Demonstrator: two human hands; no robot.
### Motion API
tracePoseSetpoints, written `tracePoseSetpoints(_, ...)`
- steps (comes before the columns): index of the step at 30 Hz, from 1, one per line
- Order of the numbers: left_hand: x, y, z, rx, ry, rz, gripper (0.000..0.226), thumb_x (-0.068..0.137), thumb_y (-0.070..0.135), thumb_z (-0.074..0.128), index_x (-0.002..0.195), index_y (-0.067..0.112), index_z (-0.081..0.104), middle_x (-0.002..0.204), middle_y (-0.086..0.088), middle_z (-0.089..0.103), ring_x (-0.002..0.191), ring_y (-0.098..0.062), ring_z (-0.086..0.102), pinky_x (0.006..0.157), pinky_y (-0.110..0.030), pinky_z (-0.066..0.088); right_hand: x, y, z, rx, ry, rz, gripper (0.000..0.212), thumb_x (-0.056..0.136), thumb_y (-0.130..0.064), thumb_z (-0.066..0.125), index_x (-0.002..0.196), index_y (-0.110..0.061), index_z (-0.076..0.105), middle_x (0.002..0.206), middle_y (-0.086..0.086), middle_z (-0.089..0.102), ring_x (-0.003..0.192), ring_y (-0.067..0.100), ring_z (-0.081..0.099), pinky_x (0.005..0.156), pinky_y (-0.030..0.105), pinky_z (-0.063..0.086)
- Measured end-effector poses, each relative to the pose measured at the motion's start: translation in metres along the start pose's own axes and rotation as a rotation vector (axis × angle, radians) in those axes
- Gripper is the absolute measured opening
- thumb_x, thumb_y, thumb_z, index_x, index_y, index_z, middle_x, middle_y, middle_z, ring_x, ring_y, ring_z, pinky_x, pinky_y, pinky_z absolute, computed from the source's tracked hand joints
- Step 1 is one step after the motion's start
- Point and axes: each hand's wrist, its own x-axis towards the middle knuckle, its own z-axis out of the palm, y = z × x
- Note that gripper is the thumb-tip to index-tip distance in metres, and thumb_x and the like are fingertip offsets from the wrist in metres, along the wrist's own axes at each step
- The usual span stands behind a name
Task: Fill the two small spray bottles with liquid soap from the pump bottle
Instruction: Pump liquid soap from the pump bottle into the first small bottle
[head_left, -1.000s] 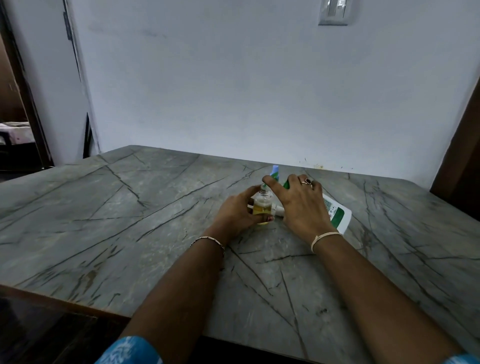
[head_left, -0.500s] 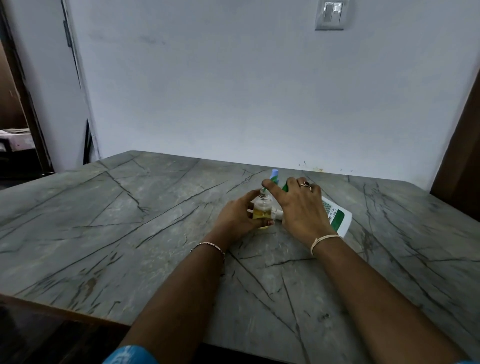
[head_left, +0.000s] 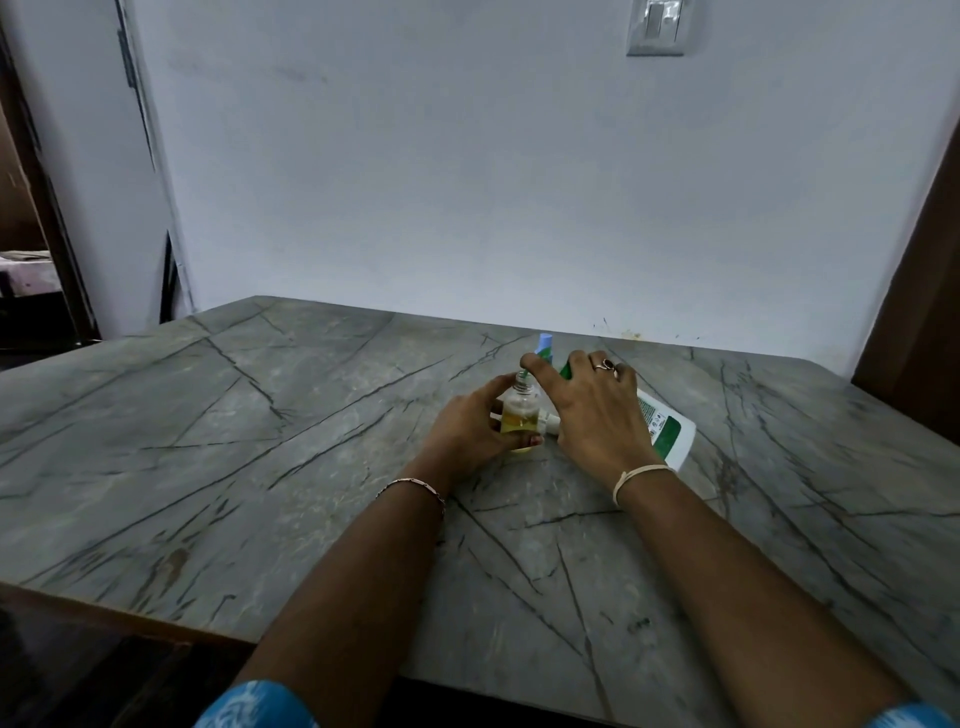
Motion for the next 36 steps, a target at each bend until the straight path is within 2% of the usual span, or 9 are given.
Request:
tracePoseSetpoints(5, 0.0007, 0.0, -0.0007, 0.002, -0.005, -0.004, 0.085, 0.072, 0.038, 0.08, 0.144, 0.03, 0.035, 0.12, -0.002, 0.066, 0.097, -0.014, 0.067, 0.092, -0.035, 0.053, -0.0009, 0.0012, 0.0006, 0.007, -0.004, 0.007, 0.08, 0.081, -0.029, 0.068, 0.142, -0.038, 0.017, 0.12, 0.01, 0.049, 0.115, 0.03, 0.046, 0.096, 0.046, 0.035)
tracePoseSetpoints(13, 0.0008, 0.0003, 0.0004, -0.004, -0.005, 0.004, 0.084, 0.072, 0.037, 0.081, 0.143, 0.03, 0.036, 0.121, -0.003, 0.065, 0.098, -0.016, 0.067, 0.091, -0.036, 0.054, 0.0034, 0.0012, 0.0043, 0.003, 0.019, 0.0, 0.075, 0.079, -0.029, 0.069, 0.14, -0.033, 0.025, 0.119, 0.011, 0.051, 0.113, 0.031, 0.046, 0.094, 0.046, 0.036)
tracePoseSetpoints(19, -0.0005, 0.0013, -0.0001, -0.013, 0.009, 0.005, 0.085, 0.072, 0.036, 0.081, 0.144, 0.028, 0.036, 0.12, -0.003, 0.065, 0.097, -0.015, 0.067, 0.09, -0.033, 0.054, -0.0002, 0.0043, 0.0039, 0.012, 0.0, -0.017, 0.081, 0.08, -0.029, 0.07, 0.143, -0.035, 0.019, 0.121, 0.012, 0.05, 0.115, 0.032, 0.046, 0.097, 0.048, 0.036)
tracePoseSetpoints(22, -0.0002, 0.0009, 0.0002, -0.024, 0.008, 0.0, 0.085, 0.071, 0.037, 0.081, 0.143, 0.029, 0.037, 0.118, -0.003, 0.067, 0.095, -0.014, 0.067, 0.09, -0.034, 0.054, 0.0005, 0.0037, 0.0032, 0.022, -0.002, -0.009, 0.08, 0.079, -0.029, 0.07, 0.142, -0.034, 0.022, 0.121, 0.013, 0.051, 0.114, 0.032, 0.047, 0.095, 0.048, 0.036)
tracePoseSetpoints(27, -0.0009, 0.0033, -0.0019, -0.03, -0.006, -0.002, 0.084, 0.072, 0.035, 0.081, 0.143, 0.03, 0.036, 0.119, -0.002, 0.066, 0.095, -0.013, 0.067, 0.087, -0.028, 0.053, 0.0039, 0.0002, 0.0005, 0.034, 0.011, 0.004, 0.074, 0.079, -0.032, 0.068, 0.14, -0.031, 0.027, 0.122, 0.013, 0.05, 0.116, 0.033, 0.045, 0.096, 0.047, 0.035)
tracePoseSetpoints(36, -0.0006, -0.0002, -0.0009, -0.027, 0.008, 0.019, 0.084, 0.071, 0.038, 0.081, 0.142, 0.03, 0.038, 0.116, -0.002, 0.068, 0.094, -0.013, 0.067, 0.09, -0.036, 0.054, 0.0014, 0.0031, 0.0026, 0.014, 0.011, -0.019, 0.077, 0.081, -0.027, 0.067, 0.141, -0.035, 0.02, 0.121, 0.011, 0.05, 0.114, 0.031, 0.047, 0.095, 0.046, 0.036)
